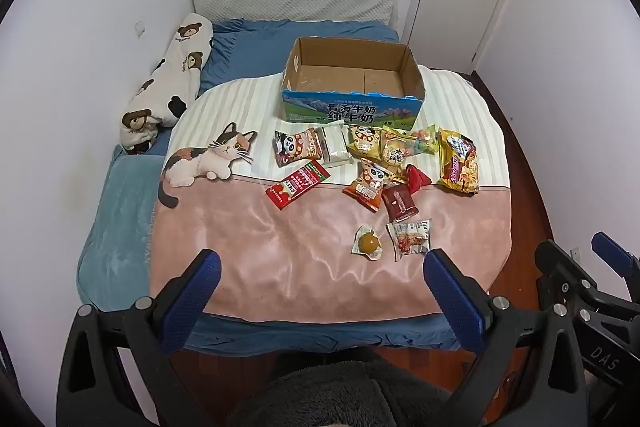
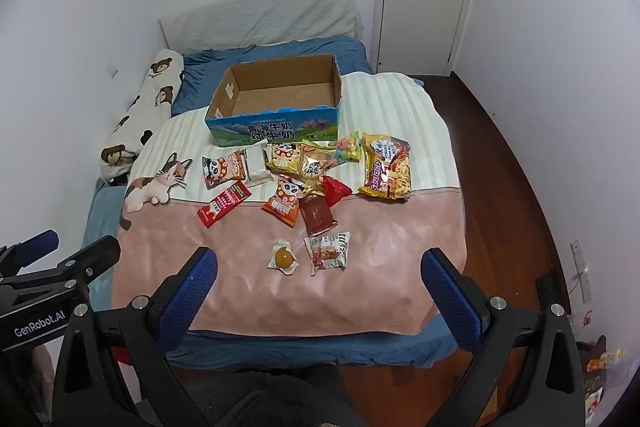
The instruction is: Organize snacks
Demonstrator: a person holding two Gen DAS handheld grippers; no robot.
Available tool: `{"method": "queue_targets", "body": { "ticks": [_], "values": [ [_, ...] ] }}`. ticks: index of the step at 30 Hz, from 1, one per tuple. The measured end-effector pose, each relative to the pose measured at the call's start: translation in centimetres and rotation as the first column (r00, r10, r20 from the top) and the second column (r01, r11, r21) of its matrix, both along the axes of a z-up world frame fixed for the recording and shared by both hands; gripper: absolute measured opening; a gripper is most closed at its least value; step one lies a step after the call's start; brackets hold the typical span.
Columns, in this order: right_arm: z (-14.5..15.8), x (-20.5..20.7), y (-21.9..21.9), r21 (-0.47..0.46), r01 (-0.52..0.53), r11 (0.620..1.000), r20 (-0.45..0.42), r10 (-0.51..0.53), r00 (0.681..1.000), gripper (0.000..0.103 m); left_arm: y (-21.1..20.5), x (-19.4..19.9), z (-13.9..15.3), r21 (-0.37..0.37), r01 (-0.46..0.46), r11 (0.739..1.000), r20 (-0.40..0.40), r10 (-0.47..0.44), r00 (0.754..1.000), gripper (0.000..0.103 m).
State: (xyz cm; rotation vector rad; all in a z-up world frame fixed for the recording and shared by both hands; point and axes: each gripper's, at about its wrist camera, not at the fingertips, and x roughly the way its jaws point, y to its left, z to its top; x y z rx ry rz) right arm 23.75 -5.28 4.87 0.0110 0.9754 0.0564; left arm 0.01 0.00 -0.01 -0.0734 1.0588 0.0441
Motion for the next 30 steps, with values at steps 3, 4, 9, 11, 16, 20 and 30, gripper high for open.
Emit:
{"method": "queue_targets", "body": {
  "ticks": [3,4,9,11,16,20,30],
  "values": [
    [-0.04,0.06,0.08,0.001,0.000,1.000,0.002,0.000,1.000,0.103,-0.01,-0.03,0.03,0.000,-0.001,1.000,0.005,0.001,1.000,0.103],
    [-0.07,0.09,0.12,0.000,0.000,1.000,0.003,0.000,1.000,0.103,0.00,-0.01,0.00,-0.004,0.000,1.000,0.002,0.000,1.000,0.103],
    [-0.11,0.19,0.19,0.002,0.000,1.000,0.002,0.000,1.000,0.103,-0.03,-0.02,-0.02,-0.005,0.000,1.000,0.004,0.000,1.000,0.103],
    [-0.13,0.24,0.21,0.002,0.001,1.000,0.001,-0.001,1.000,0.103,-0.02,0.00,-0.02,-0.008,0.001,1.000,0.002,-0.001,1.000,0.103],
    [-0.17,0.28,0.31,-0.004,0.004,1.000,0.004,-0.004,1.000,0.103,-0.19,0.01,-0.11,-0.005,0.003,1.000,-0.004,-0.003,1.000,0.103],
    [-0.15,0.27,0.50,-0.004,0.003,1.000,0.005,-0.003,1.000,0.103,-0.40,0.16,-0.29,0.000,-0.001,1.000,0.002,0.001,1.000,0.103],
    [-0.04,0.48,0.39,-0.009,0.003,1.000,0.007,-0.003,1.000,0.103,0.16,0.33,-0.66,0.030,-0.003,1.000,0.004,0.003,1.000,0.103]
  ]
}}
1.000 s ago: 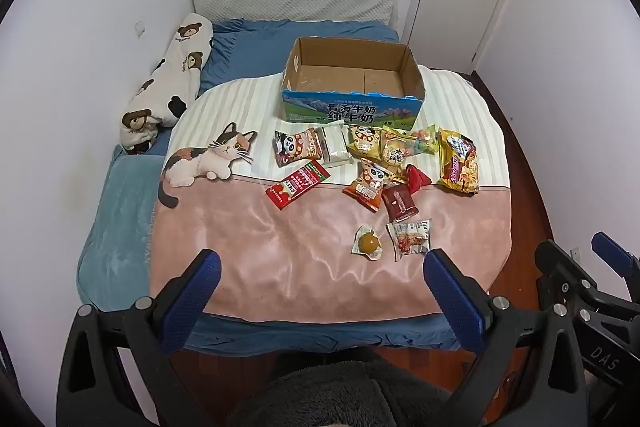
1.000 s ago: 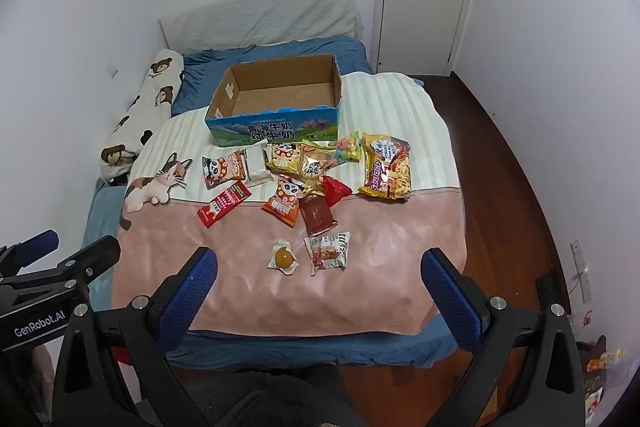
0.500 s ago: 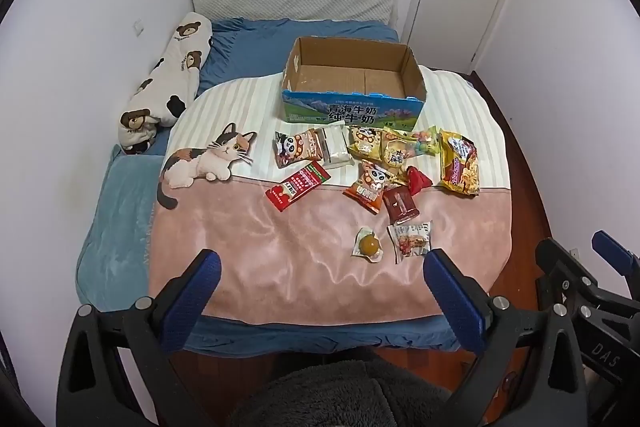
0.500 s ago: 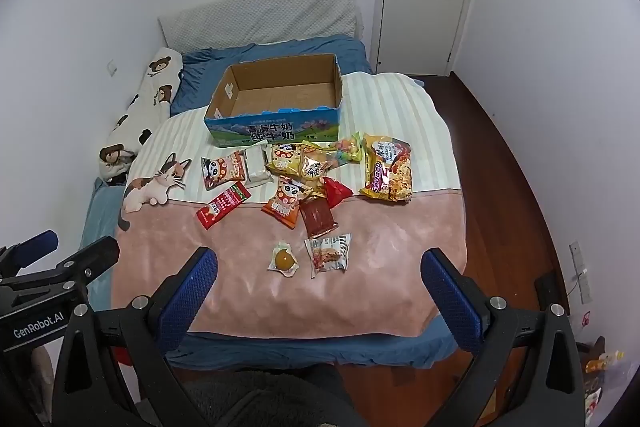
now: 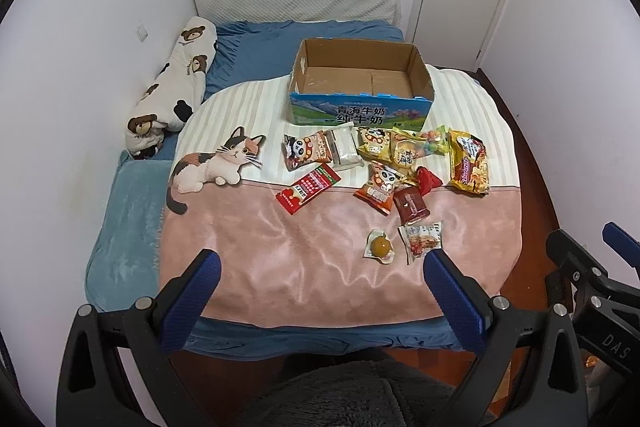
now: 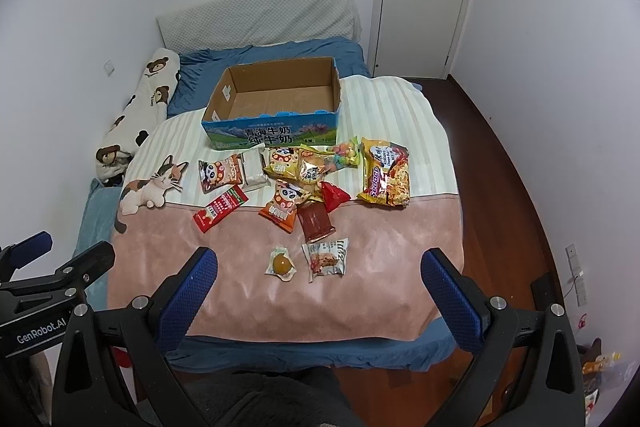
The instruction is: Organize snacks
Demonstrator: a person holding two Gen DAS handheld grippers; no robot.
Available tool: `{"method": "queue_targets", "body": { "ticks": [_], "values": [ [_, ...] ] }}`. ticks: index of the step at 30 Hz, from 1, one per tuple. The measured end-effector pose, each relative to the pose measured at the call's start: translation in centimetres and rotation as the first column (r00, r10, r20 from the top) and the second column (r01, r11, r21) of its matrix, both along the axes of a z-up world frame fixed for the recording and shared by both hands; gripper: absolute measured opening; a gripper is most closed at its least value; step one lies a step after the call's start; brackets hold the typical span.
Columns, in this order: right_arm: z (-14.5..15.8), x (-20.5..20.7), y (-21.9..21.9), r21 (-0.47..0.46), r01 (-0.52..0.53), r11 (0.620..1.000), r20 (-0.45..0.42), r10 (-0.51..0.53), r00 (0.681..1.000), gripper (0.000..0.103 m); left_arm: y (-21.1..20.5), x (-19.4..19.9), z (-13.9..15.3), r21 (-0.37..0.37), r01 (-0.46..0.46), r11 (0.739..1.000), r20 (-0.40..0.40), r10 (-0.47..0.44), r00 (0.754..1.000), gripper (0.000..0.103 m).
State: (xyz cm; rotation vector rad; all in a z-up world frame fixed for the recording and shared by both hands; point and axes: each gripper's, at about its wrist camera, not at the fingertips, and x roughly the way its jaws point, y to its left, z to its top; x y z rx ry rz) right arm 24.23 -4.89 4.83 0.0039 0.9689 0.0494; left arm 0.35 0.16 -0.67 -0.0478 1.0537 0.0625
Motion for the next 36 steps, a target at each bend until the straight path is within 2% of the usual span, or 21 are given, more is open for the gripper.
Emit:
{"method": "queue_targets", "body": {
  "ticks": [36],
  "values": [
    [0.9,1.0,0.4,-0.005,0.001,1.000,0.026,-0.001,1.000,0.103,0.2,0.3,0.8,-0.005,0.006,1.000,0.010,-0.006,1.000,0.103]
  ]
}}
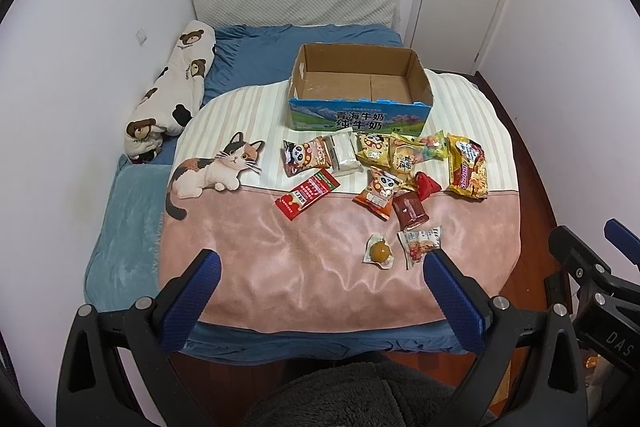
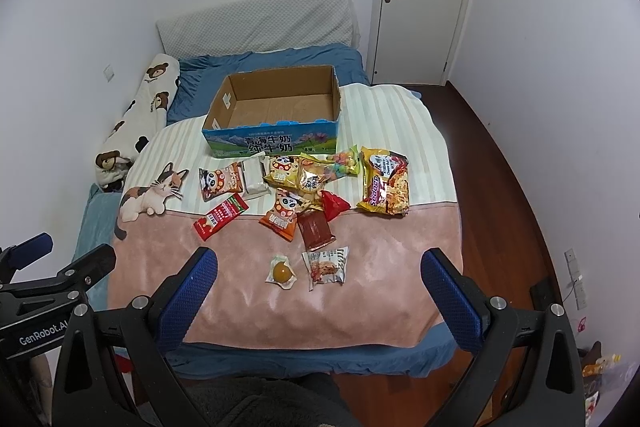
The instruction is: Organize snacks
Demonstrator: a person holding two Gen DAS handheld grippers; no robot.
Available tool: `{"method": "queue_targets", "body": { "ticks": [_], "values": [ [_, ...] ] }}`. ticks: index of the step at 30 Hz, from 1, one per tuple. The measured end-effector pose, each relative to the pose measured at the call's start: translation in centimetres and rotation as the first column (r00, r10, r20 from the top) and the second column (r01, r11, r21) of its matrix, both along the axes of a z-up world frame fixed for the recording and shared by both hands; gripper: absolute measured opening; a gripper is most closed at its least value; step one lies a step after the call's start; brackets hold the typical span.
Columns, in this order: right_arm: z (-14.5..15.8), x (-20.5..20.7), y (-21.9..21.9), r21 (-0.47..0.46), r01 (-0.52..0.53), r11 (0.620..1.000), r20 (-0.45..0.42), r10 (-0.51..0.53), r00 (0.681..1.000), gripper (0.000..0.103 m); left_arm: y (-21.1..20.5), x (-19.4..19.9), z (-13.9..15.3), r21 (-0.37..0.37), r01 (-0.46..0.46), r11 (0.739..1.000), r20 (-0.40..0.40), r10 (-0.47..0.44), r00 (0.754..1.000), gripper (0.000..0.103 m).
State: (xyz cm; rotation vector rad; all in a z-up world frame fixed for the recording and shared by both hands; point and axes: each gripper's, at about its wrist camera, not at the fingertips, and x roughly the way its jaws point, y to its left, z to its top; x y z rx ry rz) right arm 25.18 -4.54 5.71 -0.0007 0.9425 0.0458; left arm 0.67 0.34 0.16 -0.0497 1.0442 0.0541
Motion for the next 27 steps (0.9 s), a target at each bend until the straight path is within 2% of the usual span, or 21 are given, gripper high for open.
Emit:
{"method": "queue_targets", "body": {
  "ticks": [27],
  "values": [
    [0.04,0.30,0.01,0.000,-0.003,1.000,0.006,0.003,1.000,0.103,-0.02,0.15,-0.12,-0.006,0.003,1.000,-0.003,-0.003,1.000,0.103]
  ]
}}
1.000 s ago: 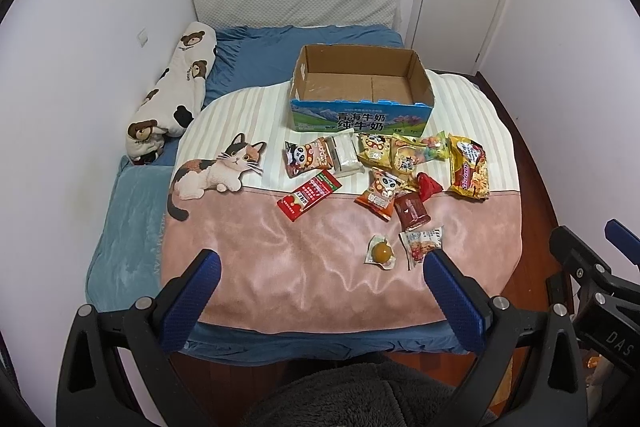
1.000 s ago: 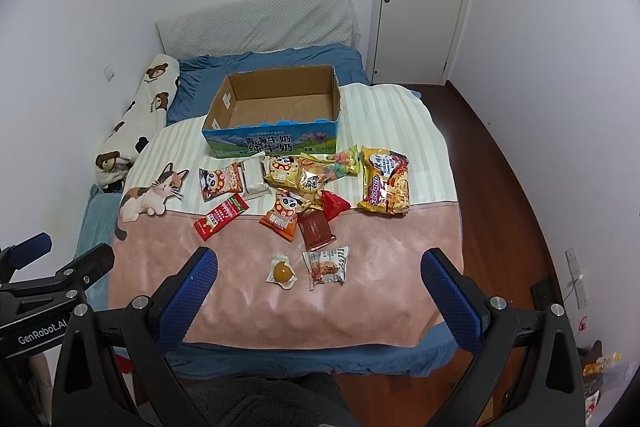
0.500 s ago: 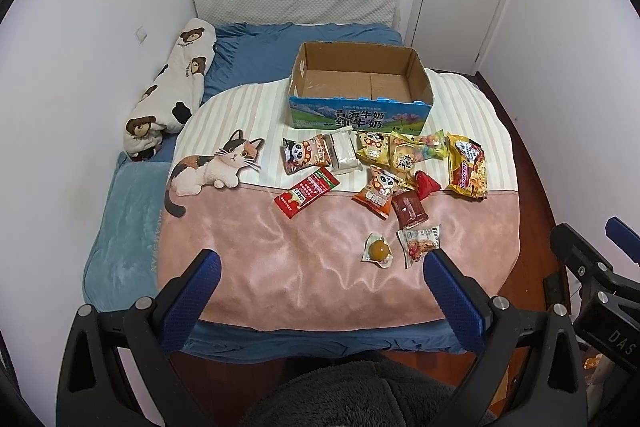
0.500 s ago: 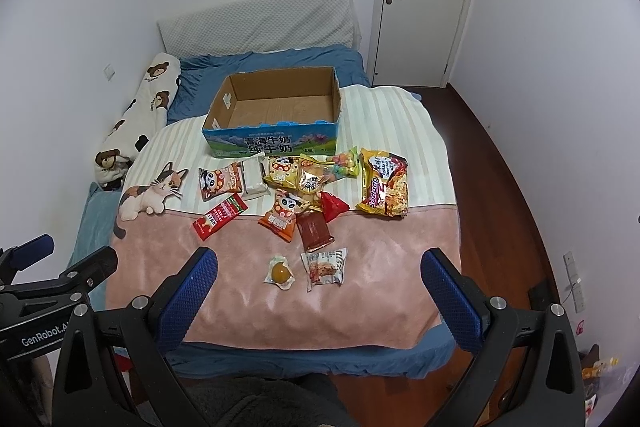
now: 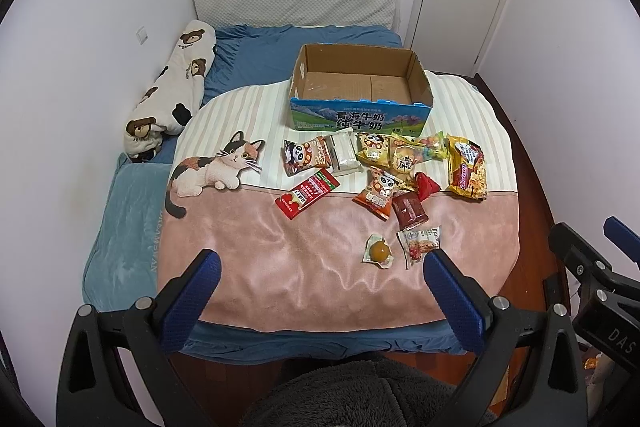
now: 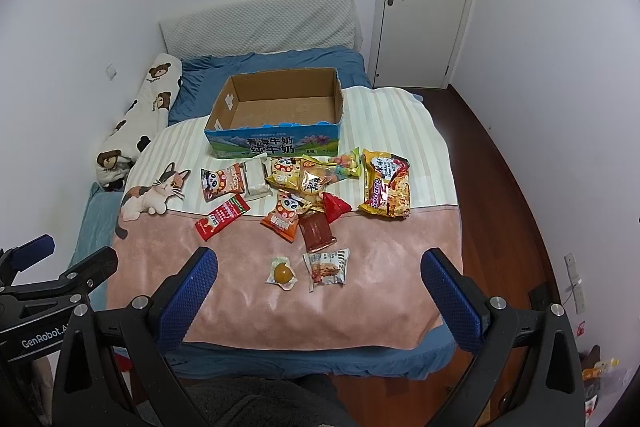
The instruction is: Organize snacks
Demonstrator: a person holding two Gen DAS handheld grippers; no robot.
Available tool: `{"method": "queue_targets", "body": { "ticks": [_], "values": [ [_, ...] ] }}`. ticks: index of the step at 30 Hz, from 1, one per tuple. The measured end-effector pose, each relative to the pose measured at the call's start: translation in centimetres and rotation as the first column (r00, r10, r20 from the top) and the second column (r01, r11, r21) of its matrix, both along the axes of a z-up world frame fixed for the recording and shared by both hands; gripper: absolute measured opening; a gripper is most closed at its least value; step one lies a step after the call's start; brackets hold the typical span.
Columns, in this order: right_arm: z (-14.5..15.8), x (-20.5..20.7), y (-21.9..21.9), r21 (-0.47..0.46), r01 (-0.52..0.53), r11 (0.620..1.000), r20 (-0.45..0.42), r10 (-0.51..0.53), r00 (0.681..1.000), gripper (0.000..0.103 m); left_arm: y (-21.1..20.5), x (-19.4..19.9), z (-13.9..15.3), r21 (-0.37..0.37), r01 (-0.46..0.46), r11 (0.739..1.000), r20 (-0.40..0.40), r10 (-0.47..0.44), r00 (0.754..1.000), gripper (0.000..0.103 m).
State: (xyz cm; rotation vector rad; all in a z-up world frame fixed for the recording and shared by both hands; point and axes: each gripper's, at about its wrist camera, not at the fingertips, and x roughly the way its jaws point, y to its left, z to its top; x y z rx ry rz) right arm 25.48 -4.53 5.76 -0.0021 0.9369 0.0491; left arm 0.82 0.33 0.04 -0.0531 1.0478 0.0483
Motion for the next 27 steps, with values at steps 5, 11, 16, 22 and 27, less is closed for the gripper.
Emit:
{"method": "queue_targets", "body": {
  "ticks": [5,11,16,22,27],
  "values": [
    [-0.4,0.1,0.2,0.010,0.026,1.000,-0.005,-0.026,1.000,0.103,0.0,0.5,-0.3,0.015,-0.008,1.000,0.018,0.007,1.000,0.103],
    [-4.3,3.5,-1.3,0.039,0.119,0.992,-0.047,-0.117,0.992,0.103,1.0,5.1,-3.8,0.001,-0.009,1.000,0.003,0.009,1.000,0.103],
    [-10.5,9.4,-4.1,0.057,0.213,0.975,-0.157,-0.202,0.967,0.103,1.0,10.8,-9.4,-0.024,-0.003,1.000,-0.096,0.001,0.995,0.103],
    [-17.7,17.8,-8.6,0.074,0.254,0.964,-0.281,-0.224,0.933,0.103,-1.4,16.8,-16.8,-0.060,-0.001,0.998,-0.233,-0.013,0.972,0.103],
    [-23.1,25.1,-11.9,0.078,0.231,0.970,-0.358,-0.189,0.914,0.103,-4.9,21.1,-22.5,-0.054,0.014,0.998,-0.331,-0.031,0.943,0.103]
  ]
}}
